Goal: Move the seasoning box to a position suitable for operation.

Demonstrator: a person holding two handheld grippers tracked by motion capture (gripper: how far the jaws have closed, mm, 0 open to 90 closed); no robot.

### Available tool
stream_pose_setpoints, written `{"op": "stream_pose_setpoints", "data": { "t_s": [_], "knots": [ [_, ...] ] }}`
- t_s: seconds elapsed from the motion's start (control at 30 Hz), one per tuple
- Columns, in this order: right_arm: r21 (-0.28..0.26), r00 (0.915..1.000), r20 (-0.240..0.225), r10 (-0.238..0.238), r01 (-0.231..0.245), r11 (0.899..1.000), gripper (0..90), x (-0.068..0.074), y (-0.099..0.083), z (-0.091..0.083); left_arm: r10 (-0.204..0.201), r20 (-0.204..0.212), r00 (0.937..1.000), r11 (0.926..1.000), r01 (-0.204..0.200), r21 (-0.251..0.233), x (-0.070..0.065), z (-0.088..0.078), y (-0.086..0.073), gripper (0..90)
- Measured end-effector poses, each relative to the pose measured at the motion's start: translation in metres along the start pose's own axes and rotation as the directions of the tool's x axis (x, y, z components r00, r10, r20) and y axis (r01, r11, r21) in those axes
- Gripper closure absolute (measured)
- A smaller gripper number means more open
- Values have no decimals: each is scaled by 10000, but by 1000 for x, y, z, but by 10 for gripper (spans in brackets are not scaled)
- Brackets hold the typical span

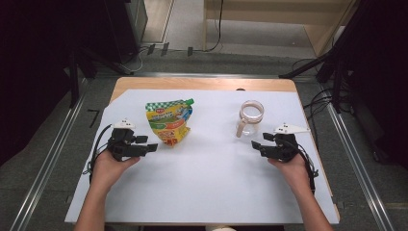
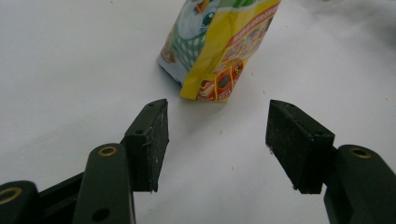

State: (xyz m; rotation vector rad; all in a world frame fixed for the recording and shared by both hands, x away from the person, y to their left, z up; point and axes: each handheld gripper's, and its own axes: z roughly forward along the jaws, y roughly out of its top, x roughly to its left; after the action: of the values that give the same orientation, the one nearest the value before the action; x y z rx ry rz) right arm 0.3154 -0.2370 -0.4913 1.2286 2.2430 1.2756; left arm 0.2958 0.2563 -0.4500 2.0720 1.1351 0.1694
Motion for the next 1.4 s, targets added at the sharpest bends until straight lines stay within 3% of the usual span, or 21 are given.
{"op": "stream_pose_setpoints", "data": {
  "t_s": [0.17,0.23,0.27,0.33,0.4,0.47,0.6,0.67,0.77,1.03,1.4],
  "knots": [
    [201,9996,235,175,-179,9996,369,-7,7,7,190,14,9998,9997,-190,150,-5,2,0,398],
    [-133,9993,328,171,-167,9998,372,-11,11,10,326,-6,9995,9993,-325,185,-7,2,1,402],
    [67,9988,391,278,-281,9996,327,-15,15,15,356,27,9994,9992,-356,166,-8,2,1,402],
    [168,9985,496,222,-230,9996,323,-17,16,18,407,18,9992,9990,-407,167,-9,2,0,402],
    [-116,9974,459,559,-554,9984,292,-25,19,23,408,-31,9992,9990,-407,171,-9,2,0,402],
    [-76,9983,351,472,-470,9989,285,-27,22,28,388,-32,9992,9991,-387,172,-9,2,0,400],
    [-83,9986,444,300,-297,9995,267,-28,26,36,492,-120,9987,9985,-490,234,-9,1,-2,400],
    [-140,9995,254,197,-193,9997,215,-29,28,45,468,-194,9987,9986,-464,244,-10,0,-4,401],
    [-124,9993,358,134,-130,9998,176,-28,28,52,491,-227,9985,9985,-485,264,-11,-1,-5,401],
    [-875,9954,902,-311,390,9954,113,-23,28,71,404,-360,9985,9987,-393,310,-13,-5,-13,402],
    [-1343,9979,569,294,-215,9907,93,-27,28,84,289,-389,9988,9993,-280,231,-14,-9,-18,402]
  ]
}}
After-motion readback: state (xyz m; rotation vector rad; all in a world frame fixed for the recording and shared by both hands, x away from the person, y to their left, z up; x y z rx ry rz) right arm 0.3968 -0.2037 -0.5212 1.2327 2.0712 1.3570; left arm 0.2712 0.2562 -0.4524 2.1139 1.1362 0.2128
